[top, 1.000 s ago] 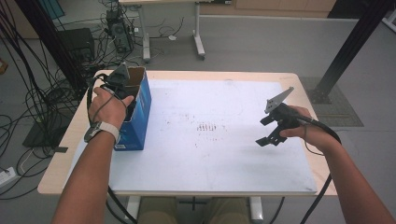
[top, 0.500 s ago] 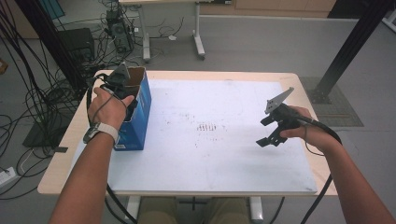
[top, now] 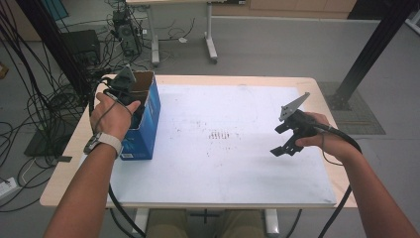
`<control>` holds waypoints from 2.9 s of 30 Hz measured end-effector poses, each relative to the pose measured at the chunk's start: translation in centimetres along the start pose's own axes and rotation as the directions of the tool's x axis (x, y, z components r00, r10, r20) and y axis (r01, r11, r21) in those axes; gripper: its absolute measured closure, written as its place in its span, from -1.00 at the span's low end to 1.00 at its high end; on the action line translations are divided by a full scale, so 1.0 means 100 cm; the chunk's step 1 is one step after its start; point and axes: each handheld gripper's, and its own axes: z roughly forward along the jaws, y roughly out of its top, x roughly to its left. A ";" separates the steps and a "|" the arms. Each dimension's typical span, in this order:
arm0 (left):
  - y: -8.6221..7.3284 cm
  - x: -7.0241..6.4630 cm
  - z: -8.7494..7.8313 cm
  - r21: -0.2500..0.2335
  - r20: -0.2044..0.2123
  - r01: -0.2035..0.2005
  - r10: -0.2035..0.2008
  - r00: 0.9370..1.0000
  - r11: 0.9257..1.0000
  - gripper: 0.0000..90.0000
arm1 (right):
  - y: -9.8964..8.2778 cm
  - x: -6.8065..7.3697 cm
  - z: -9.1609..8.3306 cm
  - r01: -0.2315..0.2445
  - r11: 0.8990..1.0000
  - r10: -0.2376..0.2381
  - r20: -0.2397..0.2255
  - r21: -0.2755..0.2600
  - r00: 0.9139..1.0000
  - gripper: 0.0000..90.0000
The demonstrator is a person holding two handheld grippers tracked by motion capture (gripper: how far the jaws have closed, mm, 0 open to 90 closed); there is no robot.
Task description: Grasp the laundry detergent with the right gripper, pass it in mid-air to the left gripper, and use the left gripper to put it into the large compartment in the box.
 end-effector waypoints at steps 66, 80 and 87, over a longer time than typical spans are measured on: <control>0.012 -0.138 -0.082 -0.128 0.168 -0.636 0.648 0.743 0.761 -0.78 | -0.004 0.005 -0.025 -0.036 0.999 0.037 0.048 -0.009 0.998 -0.81; 0.008 -0.161 -0.070 -0.106 0.198 -0.706 0.710 0.675 0.700 -0.77 | 0.001 0.005 -0.023 -0.022 1.000 0.022 0.045 -0.011 0.999 -0.81; 0.007 -0.172 -0.064 -0.106 0.190 -0.737 0.741 0.644 0.668 -0.77 | 0.000 0.005 -0.024 -0.023 1.000 0.024 0.049 -0.014 0.999 -0.81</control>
